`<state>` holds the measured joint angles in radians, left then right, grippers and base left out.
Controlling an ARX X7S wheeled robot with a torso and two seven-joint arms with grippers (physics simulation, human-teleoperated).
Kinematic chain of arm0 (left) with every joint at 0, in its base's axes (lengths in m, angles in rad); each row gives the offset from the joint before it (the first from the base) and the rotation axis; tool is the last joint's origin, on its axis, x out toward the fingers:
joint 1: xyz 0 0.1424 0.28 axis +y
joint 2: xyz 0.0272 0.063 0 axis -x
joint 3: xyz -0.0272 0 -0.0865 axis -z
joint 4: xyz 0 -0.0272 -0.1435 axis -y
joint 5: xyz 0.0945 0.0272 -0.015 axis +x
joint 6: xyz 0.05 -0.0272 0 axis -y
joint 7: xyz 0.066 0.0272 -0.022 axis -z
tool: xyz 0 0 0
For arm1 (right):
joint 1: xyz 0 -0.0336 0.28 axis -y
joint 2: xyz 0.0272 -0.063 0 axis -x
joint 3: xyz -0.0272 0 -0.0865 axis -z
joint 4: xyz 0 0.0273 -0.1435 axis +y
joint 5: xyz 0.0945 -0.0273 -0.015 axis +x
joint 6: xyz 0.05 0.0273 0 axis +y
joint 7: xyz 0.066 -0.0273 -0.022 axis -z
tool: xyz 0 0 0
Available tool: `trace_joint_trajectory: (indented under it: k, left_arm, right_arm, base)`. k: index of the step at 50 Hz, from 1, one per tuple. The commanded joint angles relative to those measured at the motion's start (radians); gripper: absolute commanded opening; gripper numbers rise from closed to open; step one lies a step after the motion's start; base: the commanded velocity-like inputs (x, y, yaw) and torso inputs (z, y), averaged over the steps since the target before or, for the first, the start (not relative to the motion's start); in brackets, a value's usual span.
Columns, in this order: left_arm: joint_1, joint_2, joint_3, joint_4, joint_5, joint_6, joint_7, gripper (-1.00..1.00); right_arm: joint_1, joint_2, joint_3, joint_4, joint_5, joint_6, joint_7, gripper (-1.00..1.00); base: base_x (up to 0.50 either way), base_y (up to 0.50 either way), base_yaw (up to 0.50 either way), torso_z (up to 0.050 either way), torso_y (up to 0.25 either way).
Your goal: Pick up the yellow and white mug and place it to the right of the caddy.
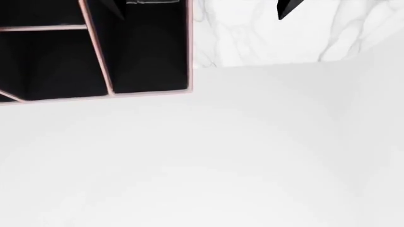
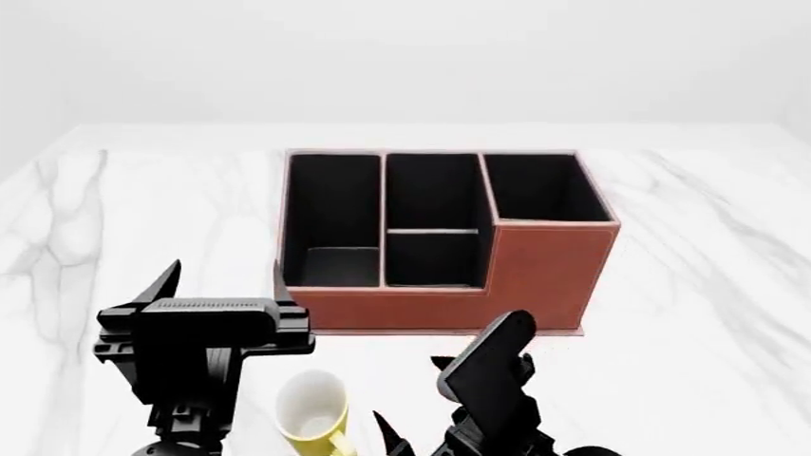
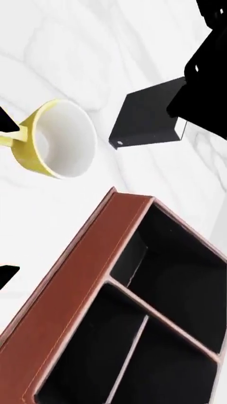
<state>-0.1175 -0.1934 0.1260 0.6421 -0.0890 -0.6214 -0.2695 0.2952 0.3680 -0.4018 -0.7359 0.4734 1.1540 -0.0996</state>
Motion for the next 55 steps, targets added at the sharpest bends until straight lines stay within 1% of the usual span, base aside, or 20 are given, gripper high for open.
trace_joint_trajectory:
  k: [1,19,32,44,55]
  left_arm:
    - [0.006,-0.006,-0.004,-0.005,-0.011,0.012,-0.003,1.00]
    - [0.015,-0.015,-0.009,-0.012,-0.029,0.032,-0.007,1.00]
    - [0.017,-0.021,-0.009,-0.006,-0.038,0.034,-0.013,1.00]
    - [0.013,-0.026,-0.002,-0.001,-0.042,0.029,-0.019,1.00]
    - [0.017,-0.031,0.002,0.005,-0.046,0.031,-0.025,1.00]
  right_arm:
    - [0.003,-0.017,-0.087,0.033,-0.029,-0.016,0.014,1.00]
    - [0.027,-0.063,-0.211,0.160,-0.079,-0.089,0.012,1.00]
    - [0.036,-0.086,-0.238,0.261,-0.086,-0.137,-0.009,1.00]
    - [0.068,-0.121,-0.263,0.458,-0.101,-0.219,-0.053,1.00]
    - [0.087,-0.148,-0.300,0.584,-0.111,-0.266,-0.089,1.00]
  base:
    - [0.00,0.00,0.00,0.000,0.000]
    - [0.00,0.00,0.00,0.000,0.000]
    - [0.00,0.00,0.00,0.000,0.000]
    - [0.00,0.00,0.00,0.000,0.000]
    - [0.00,0.00,0.00,0.000,0.000]
